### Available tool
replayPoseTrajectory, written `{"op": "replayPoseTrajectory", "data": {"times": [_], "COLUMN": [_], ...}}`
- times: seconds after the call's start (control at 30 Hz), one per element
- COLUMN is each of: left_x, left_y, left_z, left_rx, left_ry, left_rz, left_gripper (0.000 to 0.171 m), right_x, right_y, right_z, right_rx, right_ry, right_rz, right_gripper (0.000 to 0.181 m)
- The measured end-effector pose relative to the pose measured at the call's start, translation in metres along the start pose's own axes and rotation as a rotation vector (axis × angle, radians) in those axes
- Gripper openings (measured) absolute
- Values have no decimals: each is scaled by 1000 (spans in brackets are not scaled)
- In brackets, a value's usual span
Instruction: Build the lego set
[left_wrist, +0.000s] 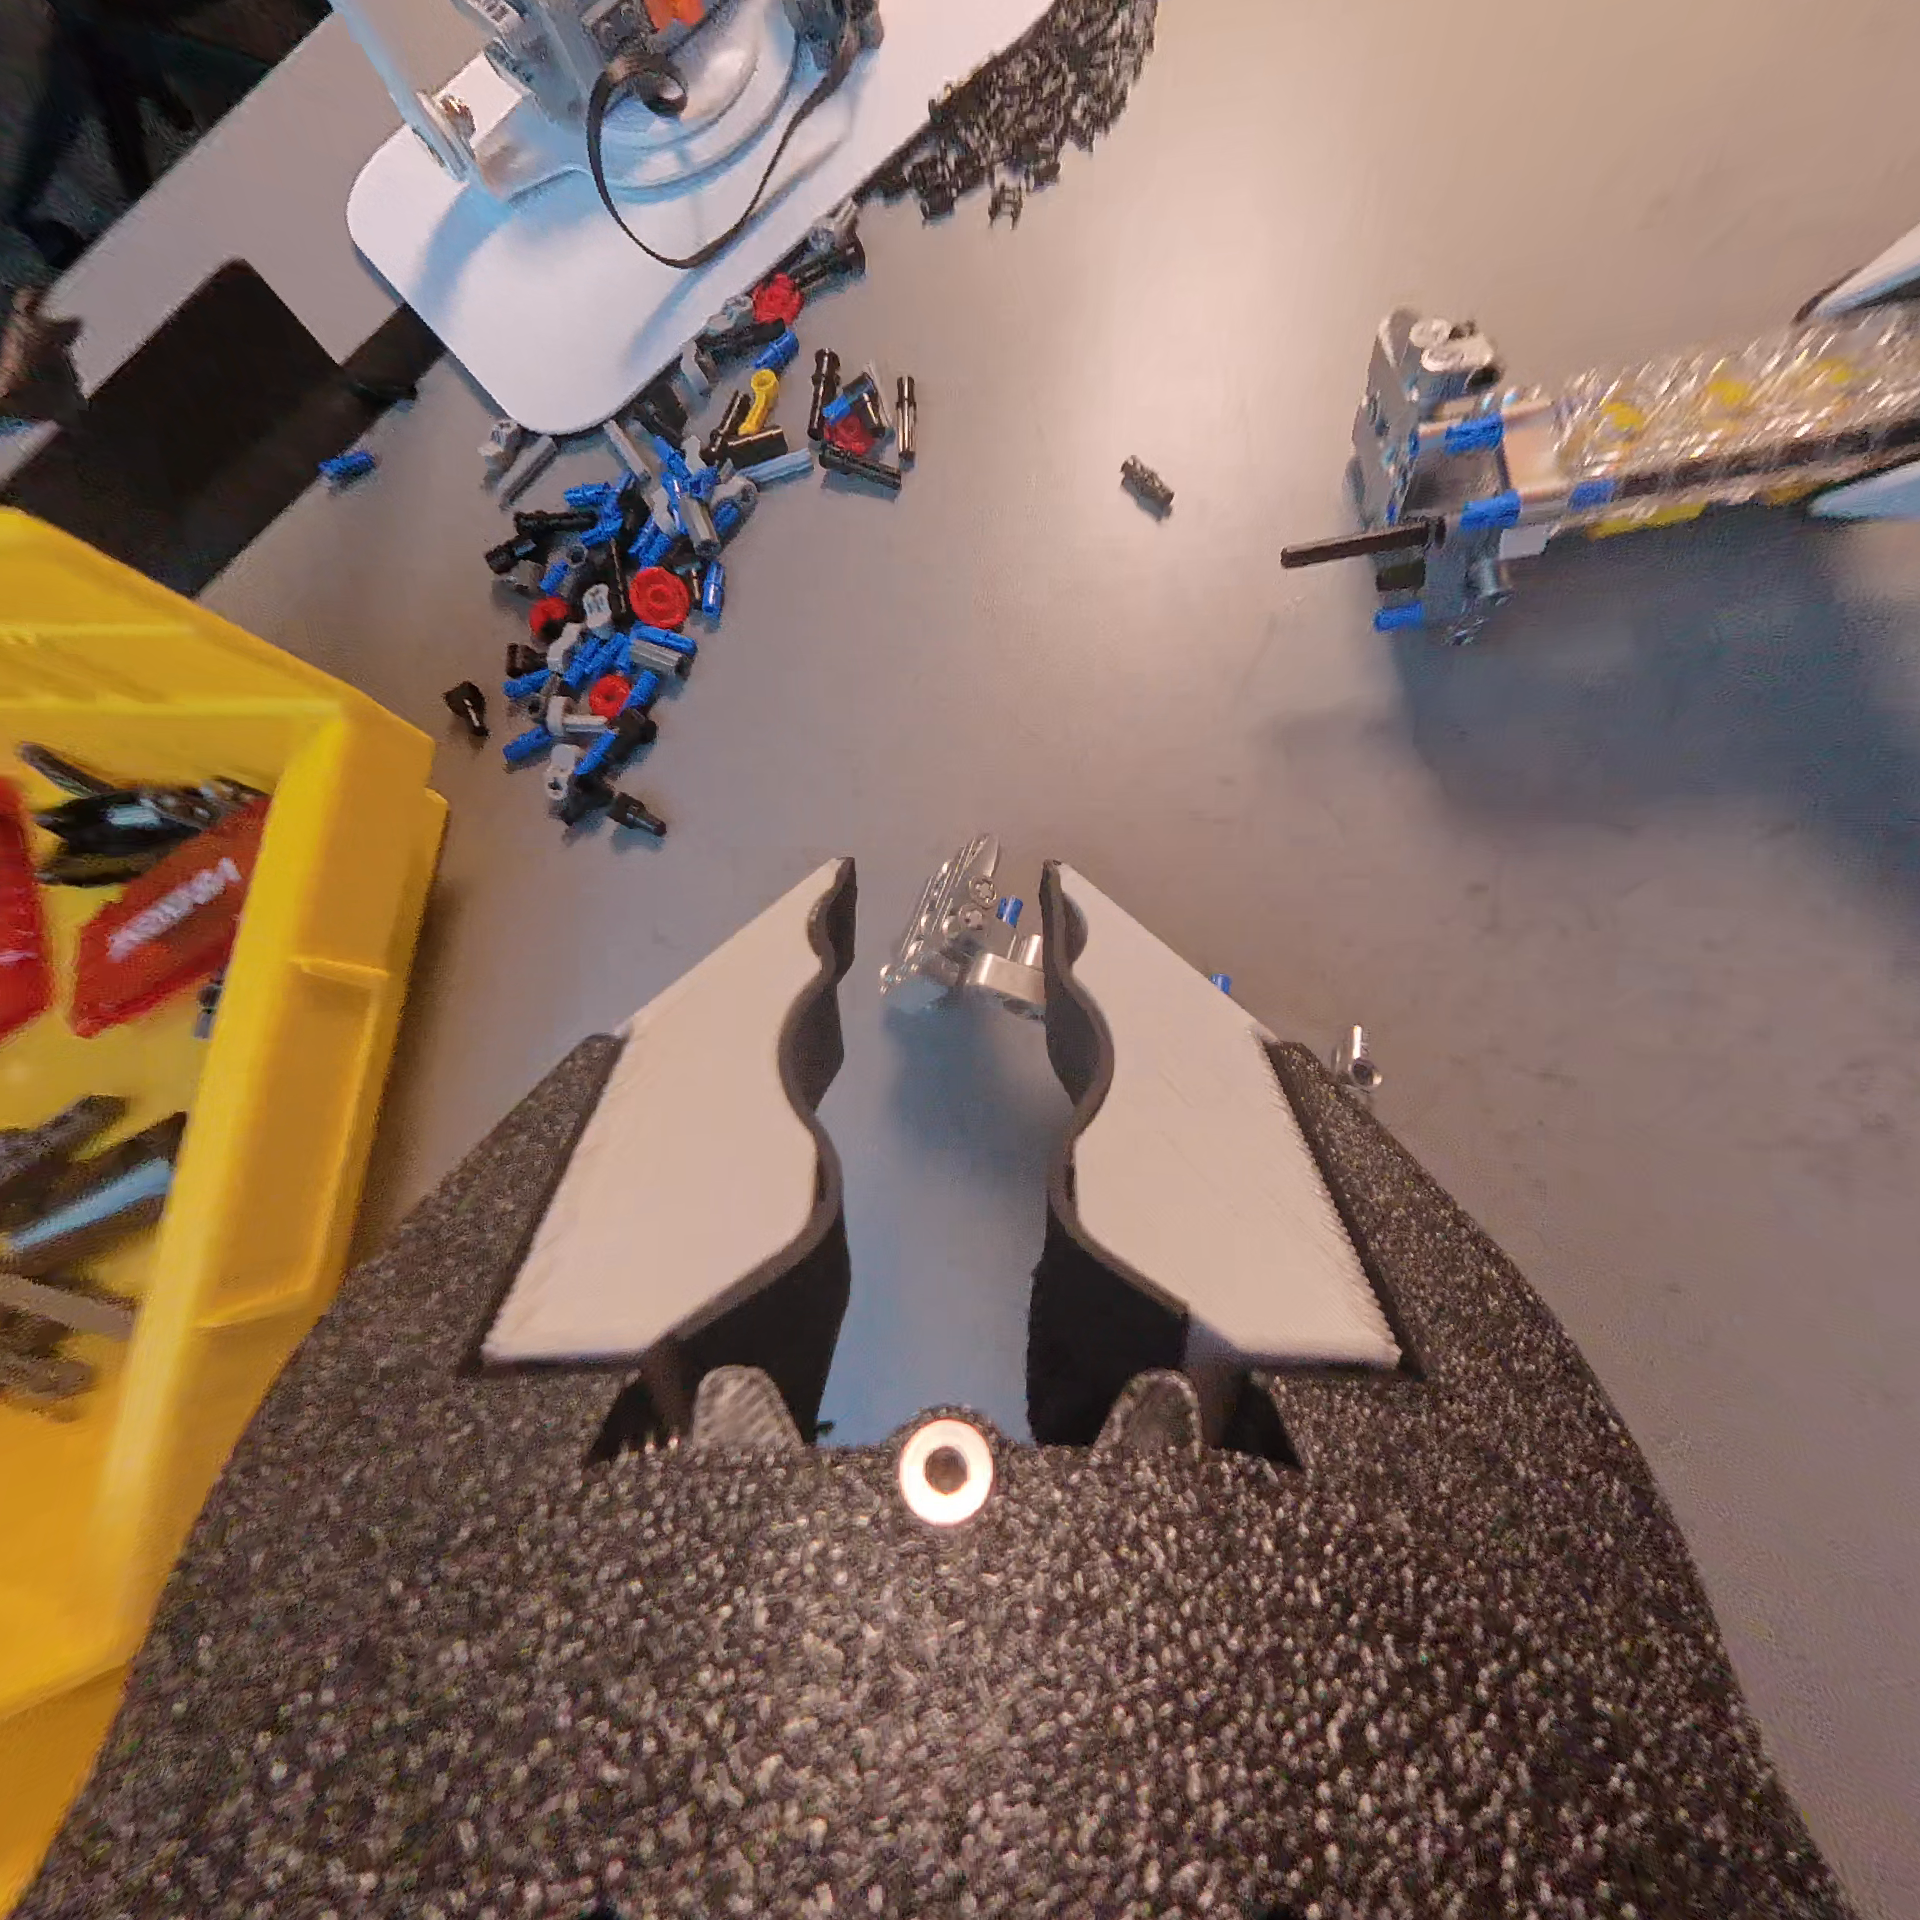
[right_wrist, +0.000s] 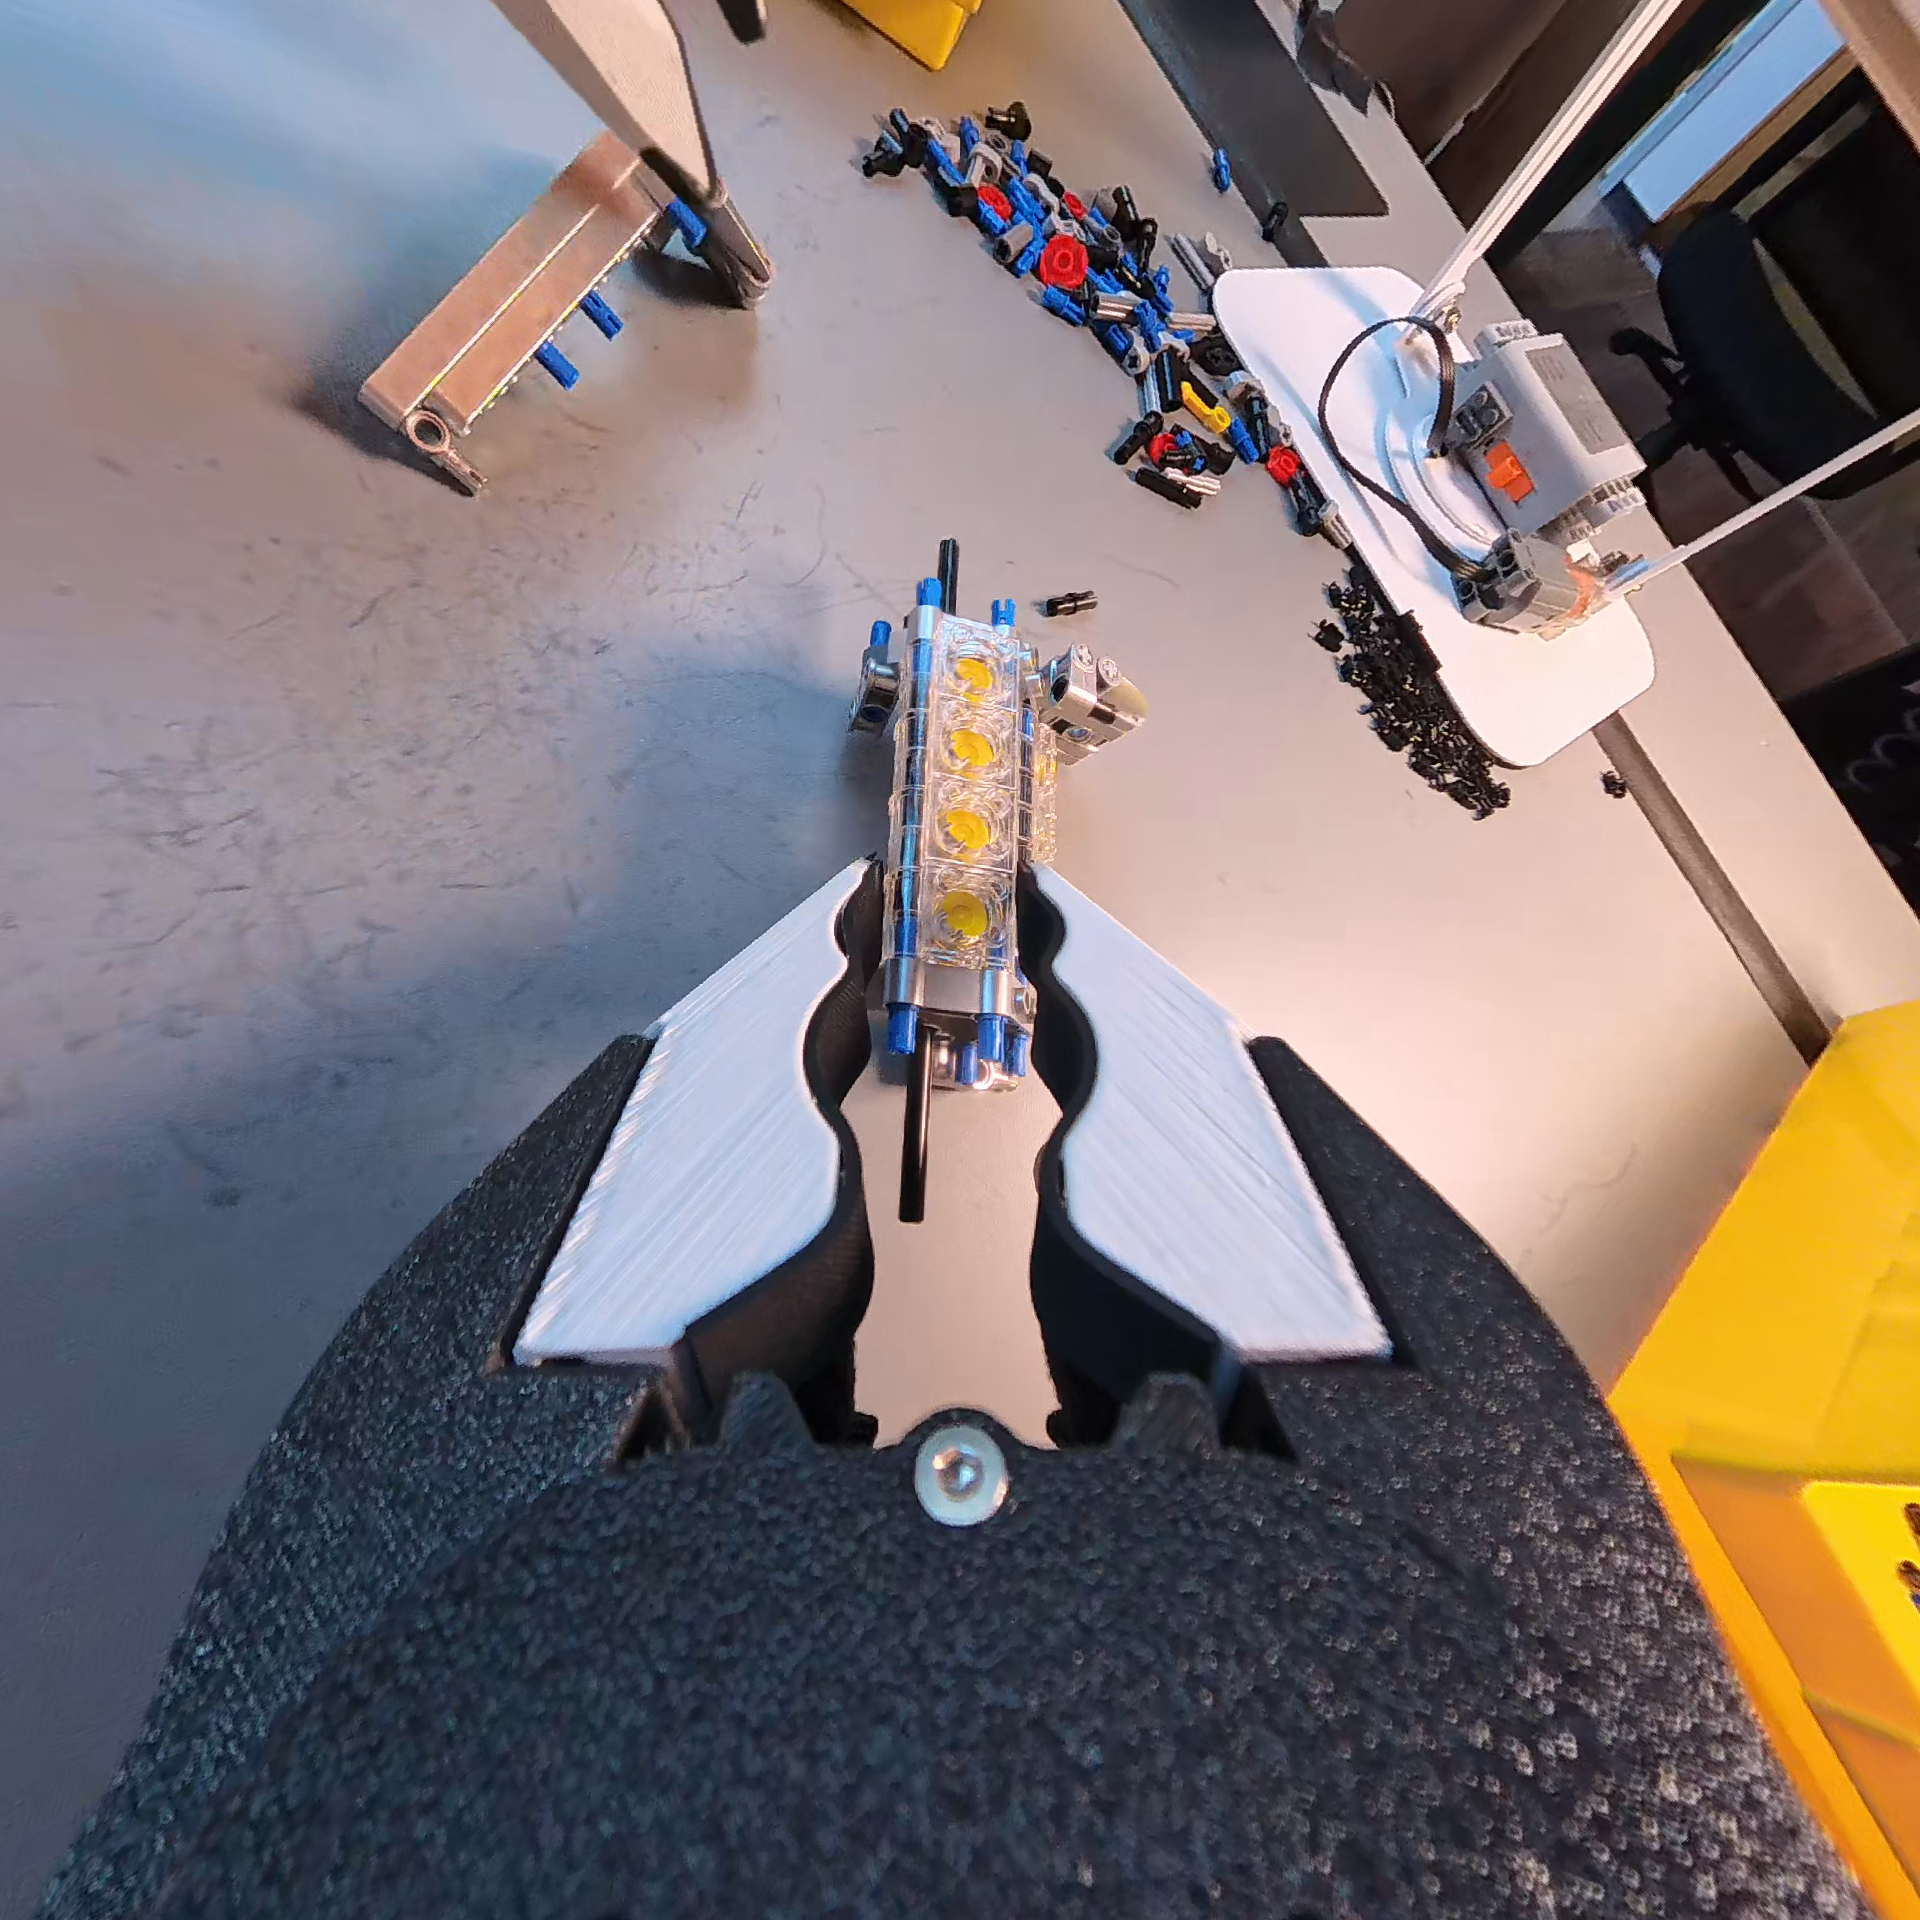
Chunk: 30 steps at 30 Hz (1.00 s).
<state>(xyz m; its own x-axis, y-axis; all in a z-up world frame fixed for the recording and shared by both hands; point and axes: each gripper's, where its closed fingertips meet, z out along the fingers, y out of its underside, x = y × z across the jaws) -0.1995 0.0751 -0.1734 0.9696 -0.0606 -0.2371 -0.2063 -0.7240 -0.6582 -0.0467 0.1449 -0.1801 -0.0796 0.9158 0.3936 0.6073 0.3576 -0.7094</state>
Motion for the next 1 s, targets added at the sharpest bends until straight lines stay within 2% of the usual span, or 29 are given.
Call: {"op": "replayPoseTrajectory", "data": {"times": [0.13,0.23,0.3,0.33,0.37,0.43,0.5,0.6,0.63,0.7,0.77,0.87,1.0], "left_x": [6,6,3,2,-1,3,24,47,51,52,47,45,58], "left_y": [9,25,41,40,37,26,-8,-60,-70,-74,-70,-64,-35], "left_z": [16,21,20,22,24,25,21,-8,-17,-19,-8,7,32], "left_rx": [-309,-562,-687,-673,-637,-482,-171,304,419,542,570,491,240], "left_ry": [-62,-3,69,102,116,178,314,553,605,621,567,497,346], "left_rz": [264,364,374,360,354,351,152,-171,-259,-386,-473,-508,-290], "left_gripper": [32,34,22,13,10,10,10,10,10,10,10,11,11], "right_x": [-1,0,0,1,1,2,4,5,6,7,7,5,0], "right_y": [1,2,3,3,3,3,1,2,2,0,-1,6,13], "right_z": [0,-1,-3,-3,-4,-6,-8,-7,-7,-8,-8,-7,-6], "right_rx": [0,3,4,5,6,11,22,24,25,43,48,12,-22], "right_ry": [-3,-6,-8,-8,-8,-7,-6,-5,-1,2,-8,-27,-42], "right_rz": [-1,9,15,16,18,23,33,43,41,34,50,48,9], "right_gripper": [24,24,24,24,24,25,24,24,24,24,24,24,24]}}
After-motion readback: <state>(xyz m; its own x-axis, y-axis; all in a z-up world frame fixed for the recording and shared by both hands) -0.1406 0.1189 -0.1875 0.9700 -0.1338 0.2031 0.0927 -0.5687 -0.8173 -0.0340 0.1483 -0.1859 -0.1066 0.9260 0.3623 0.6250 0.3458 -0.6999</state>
